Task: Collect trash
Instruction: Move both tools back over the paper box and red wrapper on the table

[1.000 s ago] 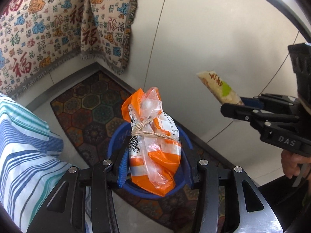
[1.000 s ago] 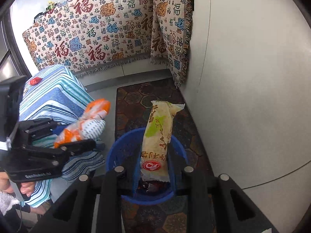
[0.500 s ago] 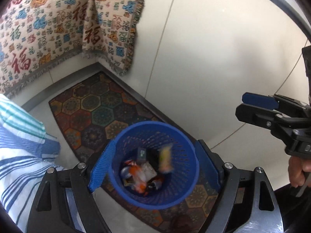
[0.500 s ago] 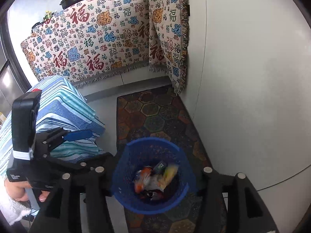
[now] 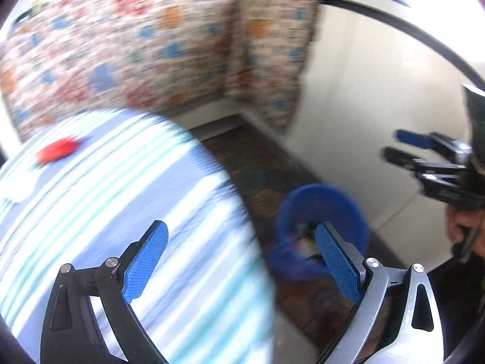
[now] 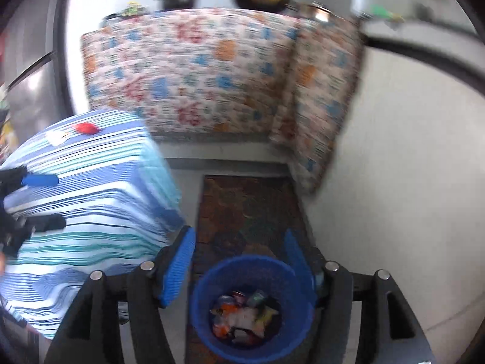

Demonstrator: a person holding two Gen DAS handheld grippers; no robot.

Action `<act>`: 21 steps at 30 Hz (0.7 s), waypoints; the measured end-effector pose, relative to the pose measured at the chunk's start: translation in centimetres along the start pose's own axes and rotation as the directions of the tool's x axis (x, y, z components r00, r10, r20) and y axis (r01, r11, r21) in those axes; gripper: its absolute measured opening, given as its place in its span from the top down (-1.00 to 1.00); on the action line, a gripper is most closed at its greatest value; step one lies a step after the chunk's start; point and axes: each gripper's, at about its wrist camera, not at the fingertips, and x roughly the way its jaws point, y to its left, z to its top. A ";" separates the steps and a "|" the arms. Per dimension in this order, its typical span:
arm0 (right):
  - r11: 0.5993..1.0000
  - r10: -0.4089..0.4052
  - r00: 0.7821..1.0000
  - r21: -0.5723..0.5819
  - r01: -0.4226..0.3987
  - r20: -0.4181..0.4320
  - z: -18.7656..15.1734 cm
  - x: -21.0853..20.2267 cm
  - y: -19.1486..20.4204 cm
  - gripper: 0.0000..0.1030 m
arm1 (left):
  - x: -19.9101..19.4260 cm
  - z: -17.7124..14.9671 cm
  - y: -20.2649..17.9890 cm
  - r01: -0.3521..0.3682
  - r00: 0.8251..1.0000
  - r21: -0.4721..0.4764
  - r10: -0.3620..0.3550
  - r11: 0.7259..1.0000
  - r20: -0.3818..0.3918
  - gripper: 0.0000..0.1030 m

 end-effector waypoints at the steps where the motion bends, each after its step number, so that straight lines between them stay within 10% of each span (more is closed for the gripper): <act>1: 1.000 0.021 1.000 -0.019 -0.021 0.004 0.3 0.2 1.4 -0.24 | -0.4 -0.6 2.0 -0.042 0.999 -0.021 0.042 0.999 -0.009 -0.90; 6: 0.975 0.206 0.978 -0.084 -0.208 -0.026 2.2 2.0 11.3 -0.26 | -1.7 -3.8 12.4 -0.246 0.969 -0.138 0.241 0.959 -0.055 -0.90; 13: 0.922 0.278 0.954 -0.250 -0.297 -0.110 4.0 5.4 24.9 -0.26 | -0.9 -6.2 23.2 -0.301 0.953 -0.278 0.277 0.912 -0.124 -0.90; 21: 0.932 0.287 0.939 -0.171 -0.319 -0.189 5.5 10.6 30.4 -0.35 | 0.5 -5.2 25.4 -0.358 0.933 -0.284 0.329 0.890 -0.144 -0.99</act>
